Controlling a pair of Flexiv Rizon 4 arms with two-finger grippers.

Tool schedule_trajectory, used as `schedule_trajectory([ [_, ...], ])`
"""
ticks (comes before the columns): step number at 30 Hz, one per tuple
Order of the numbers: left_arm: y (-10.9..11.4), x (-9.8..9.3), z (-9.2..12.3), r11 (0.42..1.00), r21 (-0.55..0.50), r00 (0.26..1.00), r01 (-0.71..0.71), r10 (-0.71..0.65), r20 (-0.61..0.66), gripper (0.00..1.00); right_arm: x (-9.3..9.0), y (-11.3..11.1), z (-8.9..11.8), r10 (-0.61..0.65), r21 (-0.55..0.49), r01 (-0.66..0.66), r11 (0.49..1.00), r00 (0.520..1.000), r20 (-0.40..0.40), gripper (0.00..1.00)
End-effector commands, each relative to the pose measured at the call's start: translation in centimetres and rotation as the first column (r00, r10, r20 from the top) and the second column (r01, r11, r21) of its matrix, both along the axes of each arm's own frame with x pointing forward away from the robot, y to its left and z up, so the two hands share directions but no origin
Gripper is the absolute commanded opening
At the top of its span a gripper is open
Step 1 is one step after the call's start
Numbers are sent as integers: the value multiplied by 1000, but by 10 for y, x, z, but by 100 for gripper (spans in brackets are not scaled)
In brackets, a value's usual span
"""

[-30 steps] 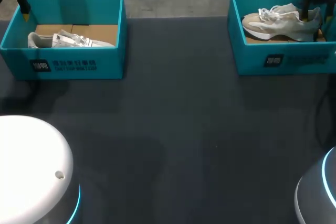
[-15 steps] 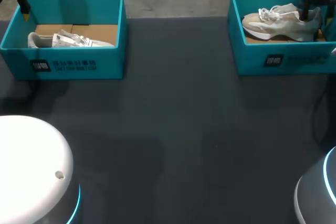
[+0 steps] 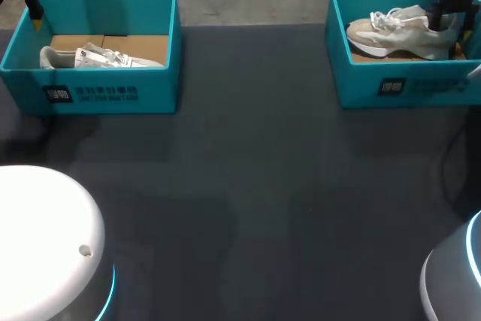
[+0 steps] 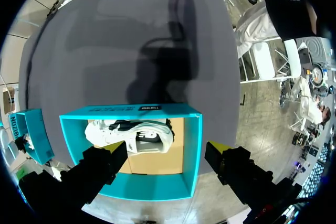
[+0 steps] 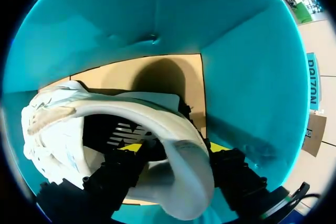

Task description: Take the shoe out of the shoebox, open the shoe tongue, remove and reinsert the insole, then place the shoe into the shoebox

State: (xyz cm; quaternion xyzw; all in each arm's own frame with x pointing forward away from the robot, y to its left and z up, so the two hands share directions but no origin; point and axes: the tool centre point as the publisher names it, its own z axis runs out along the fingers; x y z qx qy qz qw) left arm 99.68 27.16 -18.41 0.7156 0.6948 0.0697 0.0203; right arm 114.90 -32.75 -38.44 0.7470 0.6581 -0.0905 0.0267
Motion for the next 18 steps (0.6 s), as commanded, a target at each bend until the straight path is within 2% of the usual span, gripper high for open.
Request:
schedule_trajectory([
  [1,0,-1,0,1000,2,1000,-1,1,1,100,9,1,-6,-16,17,17,1000,998,-65,60],
  [2,0,-1,0,1000,2,1000,-1,1,1,100,9,1,-6,-18,19,19,1000,998,-65,55],
  [3,0,-1,0,1000,2,1000,-1,1,1,100,9,1,-6,-19,19,21,1000,998,-65,55],
  [7,0,-1,0,1000,2,1000,-1,1,1,100,9,0,-7,-28,23,29,999,998,-63,84],
  [8,0,-1,0,1000,2,1000,-1,1,1,100,9,0,-7,-30,24,32,999,998,-63,87],
  [15,0,-1,0,1000,2,1000,-1,1,1,100,8,-1,-7,-42,23,44,999,997,-69,82],
  [17,0,-1,0,1000,2,1000,-1,1,1,100,8,-1,-7,-41,22,43,999,997,-71,74],
  [18,0,-1,0,1000,2,1000,-1,1,1,100,9,-1,-8,-40,22,41,999,997,-72,66],
])
